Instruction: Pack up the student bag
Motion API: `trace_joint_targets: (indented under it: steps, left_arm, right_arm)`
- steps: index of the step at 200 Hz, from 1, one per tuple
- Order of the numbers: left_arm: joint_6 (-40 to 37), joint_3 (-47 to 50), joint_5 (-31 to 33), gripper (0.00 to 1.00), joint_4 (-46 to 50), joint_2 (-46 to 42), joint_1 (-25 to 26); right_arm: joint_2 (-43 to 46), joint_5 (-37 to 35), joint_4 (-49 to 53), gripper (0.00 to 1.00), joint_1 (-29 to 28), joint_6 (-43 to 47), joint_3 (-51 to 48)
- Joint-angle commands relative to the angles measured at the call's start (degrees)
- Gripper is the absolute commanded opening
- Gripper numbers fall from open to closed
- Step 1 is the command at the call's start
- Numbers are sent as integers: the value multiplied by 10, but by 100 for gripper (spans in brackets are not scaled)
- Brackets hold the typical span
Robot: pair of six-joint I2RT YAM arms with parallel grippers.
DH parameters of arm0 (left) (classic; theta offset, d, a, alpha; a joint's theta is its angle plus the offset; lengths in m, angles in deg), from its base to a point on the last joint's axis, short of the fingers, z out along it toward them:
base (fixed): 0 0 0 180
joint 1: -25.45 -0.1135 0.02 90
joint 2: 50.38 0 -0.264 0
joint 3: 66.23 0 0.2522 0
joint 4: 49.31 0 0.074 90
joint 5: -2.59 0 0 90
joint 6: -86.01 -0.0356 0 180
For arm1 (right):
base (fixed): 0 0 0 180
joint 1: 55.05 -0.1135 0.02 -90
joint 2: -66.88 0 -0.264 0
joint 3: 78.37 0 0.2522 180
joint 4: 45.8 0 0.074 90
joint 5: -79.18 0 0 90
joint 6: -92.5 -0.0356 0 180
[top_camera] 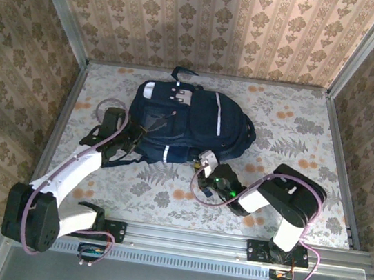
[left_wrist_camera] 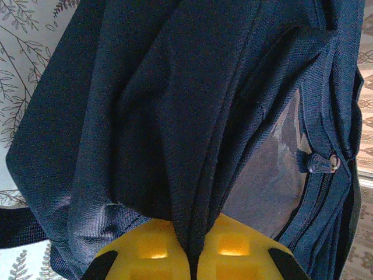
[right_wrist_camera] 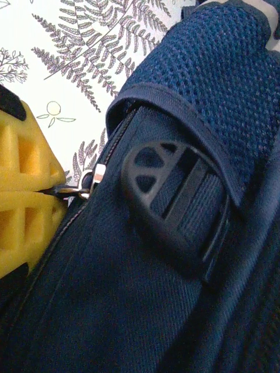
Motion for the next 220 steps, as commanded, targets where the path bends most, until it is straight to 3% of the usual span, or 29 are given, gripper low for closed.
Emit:
trace_joint_targets:
  steps: [1,64,99,136,163,199,212,220]
  left_arm:
    - [-24,-24,49,0,11,-26,-29]
    - [-50,-44,67,0,37,-37,-87]
    - [-63,-60,70,0,45,-29,-113]
    - [-65,-79,62,0,35,7,-120]
    - [-124,-145,11,0,27,87,-114]
    - [-160,-260,-76,0,96,208,-113]
    - [-150,-248,-68,0,89,203,-114]
    - [-145,-234,-58,0,82,192,-114]
  right_arm:
    - [47,-52,70,0,10,-15,-13]
    - [159,-81,213,0,31,-35,-31]
    - [238,-117,361,0,90,-123,-24]
    - [251,-126,479,0,116,-197,19]
    - [255,-90,496,0,92,-179,36]
    - [271,-76,472,0,63,-163,29]
    - [274,-83,452,26,65,-140,25]
    - [277,-80,442,34,69,-125,24]
